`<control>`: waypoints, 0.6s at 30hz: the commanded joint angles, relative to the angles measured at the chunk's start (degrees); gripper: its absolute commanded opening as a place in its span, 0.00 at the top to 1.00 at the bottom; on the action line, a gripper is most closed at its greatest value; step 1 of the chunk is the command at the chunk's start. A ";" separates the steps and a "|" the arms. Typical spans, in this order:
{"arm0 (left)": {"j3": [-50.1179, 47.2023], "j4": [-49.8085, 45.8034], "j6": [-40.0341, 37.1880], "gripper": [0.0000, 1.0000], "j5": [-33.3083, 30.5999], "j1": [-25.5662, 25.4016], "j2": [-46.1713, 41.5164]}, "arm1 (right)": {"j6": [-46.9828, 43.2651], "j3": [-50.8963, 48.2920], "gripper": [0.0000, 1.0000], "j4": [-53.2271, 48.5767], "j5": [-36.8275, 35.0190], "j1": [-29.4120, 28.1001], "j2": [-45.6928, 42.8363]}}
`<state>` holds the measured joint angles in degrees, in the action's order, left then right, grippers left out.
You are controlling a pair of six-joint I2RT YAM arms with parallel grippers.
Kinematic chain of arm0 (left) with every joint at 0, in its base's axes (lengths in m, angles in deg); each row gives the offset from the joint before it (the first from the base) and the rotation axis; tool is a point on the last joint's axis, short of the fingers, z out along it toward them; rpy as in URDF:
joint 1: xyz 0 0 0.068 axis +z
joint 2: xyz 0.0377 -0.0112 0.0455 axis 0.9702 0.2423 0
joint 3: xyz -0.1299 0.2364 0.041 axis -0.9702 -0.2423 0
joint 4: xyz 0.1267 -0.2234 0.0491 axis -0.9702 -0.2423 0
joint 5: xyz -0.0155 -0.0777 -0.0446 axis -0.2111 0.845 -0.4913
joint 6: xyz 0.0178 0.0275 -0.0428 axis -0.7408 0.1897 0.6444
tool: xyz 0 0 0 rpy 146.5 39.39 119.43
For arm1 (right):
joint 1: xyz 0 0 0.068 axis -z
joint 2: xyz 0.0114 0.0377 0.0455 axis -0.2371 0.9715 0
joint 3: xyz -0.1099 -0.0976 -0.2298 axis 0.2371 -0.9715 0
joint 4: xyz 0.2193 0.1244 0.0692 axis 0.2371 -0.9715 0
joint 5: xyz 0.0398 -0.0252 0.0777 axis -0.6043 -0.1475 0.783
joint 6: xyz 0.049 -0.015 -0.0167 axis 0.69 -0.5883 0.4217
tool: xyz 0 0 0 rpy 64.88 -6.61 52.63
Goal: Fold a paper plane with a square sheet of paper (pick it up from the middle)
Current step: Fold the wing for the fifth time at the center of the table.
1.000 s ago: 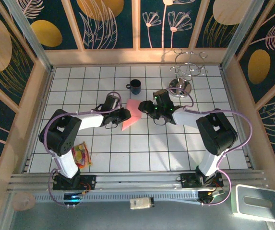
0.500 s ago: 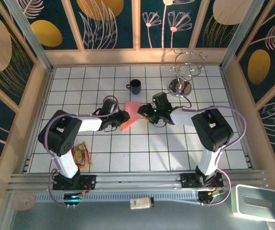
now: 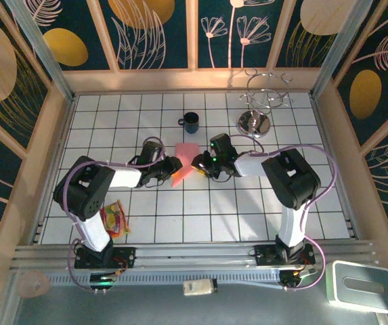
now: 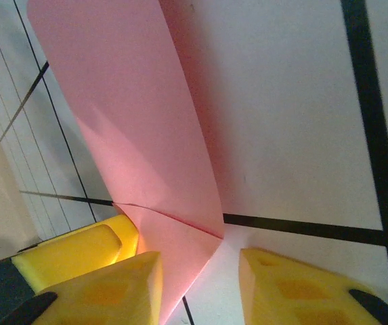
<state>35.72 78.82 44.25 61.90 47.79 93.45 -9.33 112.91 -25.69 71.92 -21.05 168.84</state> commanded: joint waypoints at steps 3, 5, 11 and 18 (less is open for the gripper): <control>-1.57 -5.65 0.56 0.69 2.24 -0.18 0.53 | 0.90 1.91 0.69 2.03 2.02 -0.40 2.10; -1.46 -5.81 0.47 0.70 2.26 -0.20 0.53 | 1.18 2.06 0.71 3.03 2.36 -0.31 2.51; -1.07 -6.25 0.04 0.70 2.18 -0.12 0.53 | 2.24 1.39 0.76 6.85 2.89 0.87 2.99; -0.05 -7.00 -0.73 0.70 2.09 -0.05 0.19 | 1.45 2.36 0.84 7.12 4.09 2.05 3.86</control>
<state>36.00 78.28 44.16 62.09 47.86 93.45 -7.76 113.63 -19.59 74.50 -19.43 171.31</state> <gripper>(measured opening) 0.304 0.170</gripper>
